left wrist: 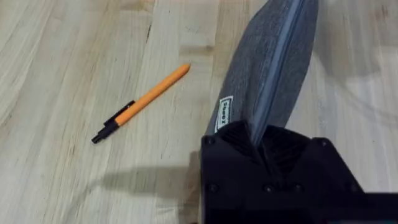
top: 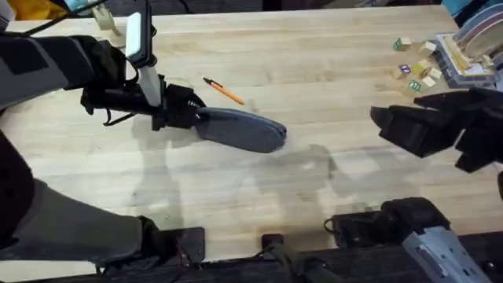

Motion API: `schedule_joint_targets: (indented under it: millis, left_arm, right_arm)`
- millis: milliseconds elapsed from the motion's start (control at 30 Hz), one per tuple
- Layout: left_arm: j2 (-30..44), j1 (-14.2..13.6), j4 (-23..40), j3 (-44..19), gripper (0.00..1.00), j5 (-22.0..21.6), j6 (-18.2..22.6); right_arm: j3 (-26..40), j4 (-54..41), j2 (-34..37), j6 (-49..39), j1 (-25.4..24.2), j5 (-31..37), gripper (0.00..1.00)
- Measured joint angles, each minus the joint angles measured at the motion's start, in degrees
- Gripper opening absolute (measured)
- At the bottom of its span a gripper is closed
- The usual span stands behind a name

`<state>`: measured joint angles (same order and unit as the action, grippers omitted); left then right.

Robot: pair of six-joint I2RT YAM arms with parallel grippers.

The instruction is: Unzip the bag, pick up the pens from the table one at a time and place them inside, then zip the bag closed.

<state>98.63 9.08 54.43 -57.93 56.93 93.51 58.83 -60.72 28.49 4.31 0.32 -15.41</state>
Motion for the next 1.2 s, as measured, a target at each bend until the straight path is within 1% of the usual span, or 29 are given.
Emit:
schedule_joint_targets:
  millis: [167,400,633,833,1033,1200]
  left_arm:
    - [0.0,0.0,0.0,0.0,0.044,0.0,0.0]
    - [0.0,0.0,0.0,0.0,0.044,0.0,0.0]
    - [0.0,0.0,0.0,0.0,0.044,0.0,0.0]
    - [0.0,0.0,0.02,0.0,0.044,0.0,0.0]
    - [0.0,0.0,0.0,0.0,0.044,0.0,0.0]
    - [0.0,0.0,0.0,0.0,0.044,0.0,0.0]
  right_arm:
    - [-2.89,-1.15,0.02,0.05,0.0,-1.76,0.998]
    - [-2.98,-1.7,0.02,0.2,0.33,-2.9,0.998]
    - [-2.98,-6.64,0.02,0.2,0.63,-3.11,0.998]
    - [-4.14,-6.18,0.0,0.46,0.63,-3.14,0.998]
    - [-8.44,-5.71,0.02,4.72,0.63,-4.34,0.998]
    - [-9.03,-3.02,0.0,9.02,0.63,-8.7,0.998]
